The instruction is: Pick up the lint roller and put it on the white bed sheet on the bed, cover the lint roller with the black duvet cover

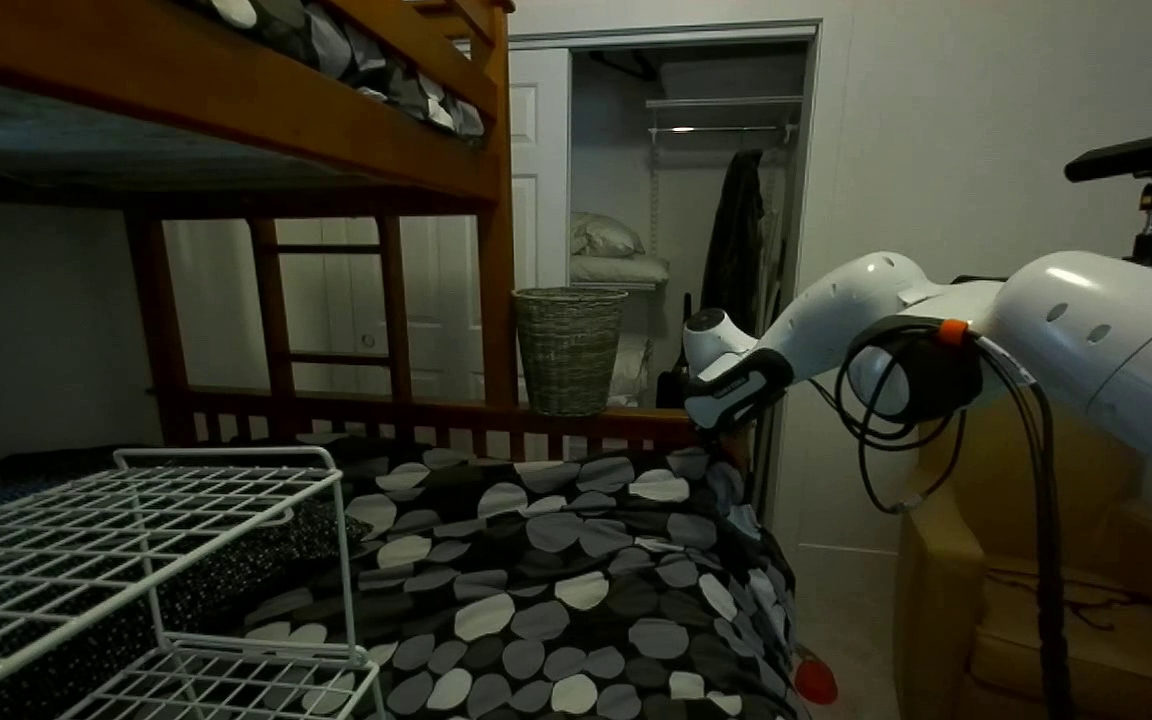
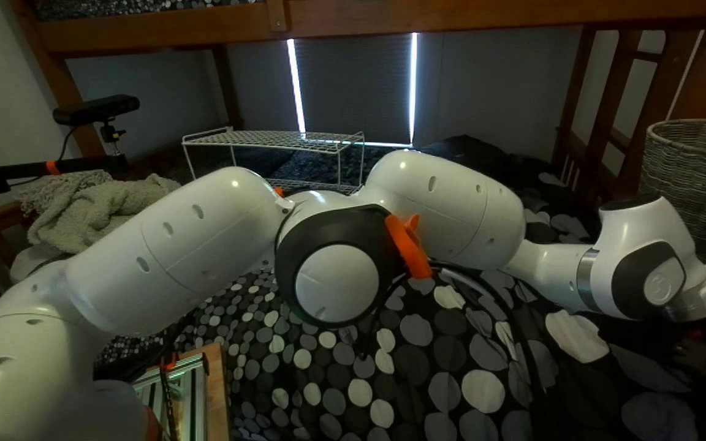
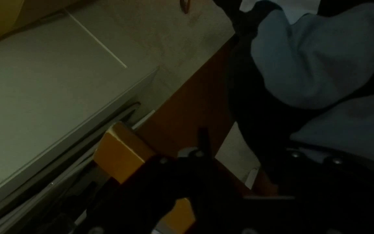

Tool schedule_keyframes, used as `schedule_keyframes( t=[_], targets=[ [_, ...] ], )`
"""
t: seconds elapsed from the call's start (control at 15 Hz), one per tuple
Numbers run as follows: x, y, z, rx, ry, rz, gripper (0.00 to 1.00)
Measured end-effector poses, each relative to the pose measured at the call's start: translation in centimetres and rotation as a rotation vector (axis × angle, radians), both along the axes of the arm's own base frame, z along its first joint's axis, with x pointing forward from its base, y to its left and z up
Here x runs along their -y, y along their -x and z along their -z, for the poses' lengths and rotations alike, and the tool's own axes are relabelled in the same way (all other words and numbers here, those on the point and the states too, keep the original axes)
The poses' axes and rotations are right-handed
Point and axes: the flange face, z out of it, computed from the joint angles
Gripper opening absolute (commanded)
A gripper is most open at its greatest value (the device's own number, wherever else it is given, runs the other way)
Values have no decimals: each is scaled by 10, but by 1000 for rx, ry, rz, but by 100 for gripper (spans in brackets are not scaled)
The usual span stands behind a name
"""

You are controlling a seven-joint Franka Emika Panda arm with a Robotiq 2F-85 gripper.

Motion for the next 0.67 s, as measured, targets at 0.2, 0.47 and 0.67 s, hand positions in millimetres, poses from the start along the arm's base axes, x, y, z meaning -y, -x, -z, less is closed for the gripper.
schedule_keyframes(
  t=[0.2,0.47,0.67],
  targets=[
    [2,1,-18,-29,-40,87,97],
    [-1,13,-47,-134,-98,231,100],
    [-5,25,-79,-193,-160,314,100]
  ],
)
